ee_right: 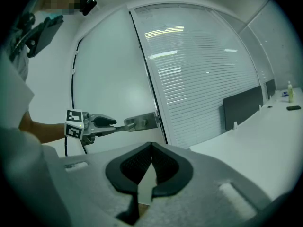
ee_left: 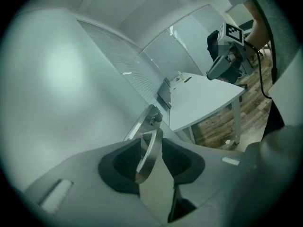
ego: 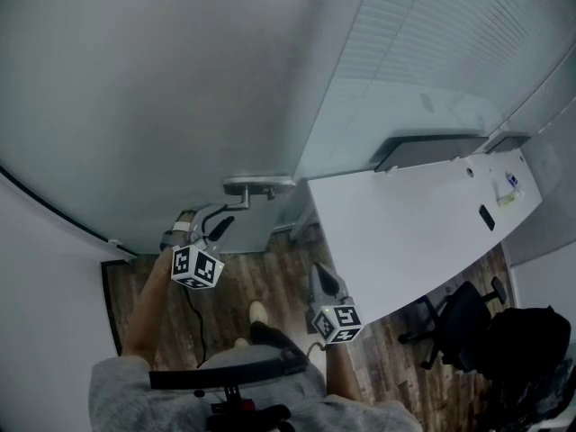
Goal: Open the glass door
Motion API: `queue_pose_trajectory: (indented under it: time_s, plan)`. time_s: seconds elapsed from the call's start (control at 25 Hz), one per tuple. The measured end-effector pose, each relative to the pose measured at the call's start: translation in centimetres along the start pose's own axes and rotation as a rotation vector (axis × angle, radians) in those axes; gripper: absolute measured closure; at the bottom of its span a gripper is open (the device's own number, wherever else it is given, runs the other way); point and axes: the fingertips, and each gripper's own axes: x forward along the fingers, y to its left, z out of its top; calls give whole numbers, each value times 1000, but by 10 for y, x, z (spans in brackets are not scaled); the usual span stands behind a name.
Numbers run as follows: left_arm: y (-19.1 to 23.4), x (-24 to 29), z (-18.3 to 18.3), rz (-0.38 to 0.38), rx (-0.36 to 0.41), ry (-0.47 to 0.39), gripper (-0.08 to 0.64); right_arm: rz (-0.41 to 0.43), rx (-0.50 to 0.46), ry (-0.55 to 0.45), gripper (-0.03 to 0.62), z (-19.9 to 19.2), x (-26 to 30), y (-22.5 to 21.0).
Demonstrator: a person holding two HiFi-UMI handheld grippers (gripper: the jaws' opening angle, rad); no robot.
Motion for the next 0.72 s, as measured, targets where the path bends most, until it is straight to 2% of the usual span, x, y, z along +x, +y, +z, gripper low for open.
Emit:
queue_pose_trajectory:
  time_s: [0.16,0.4,0.56,0.72]
  plan:
    - [-4,14,-9,-27,103,40,414,-8,2,5,591,-1,2,-8]
    - [-3,25,-16,-50,168,62,405,-12,6,9,591,-2,12,-17]
    - [-7,29,-19,-83,244,97,405,1,9,12,591,0,17,-19]
    - [-11,37,-19,-121,264,110,405,10,13,15,591,1,24,-25]
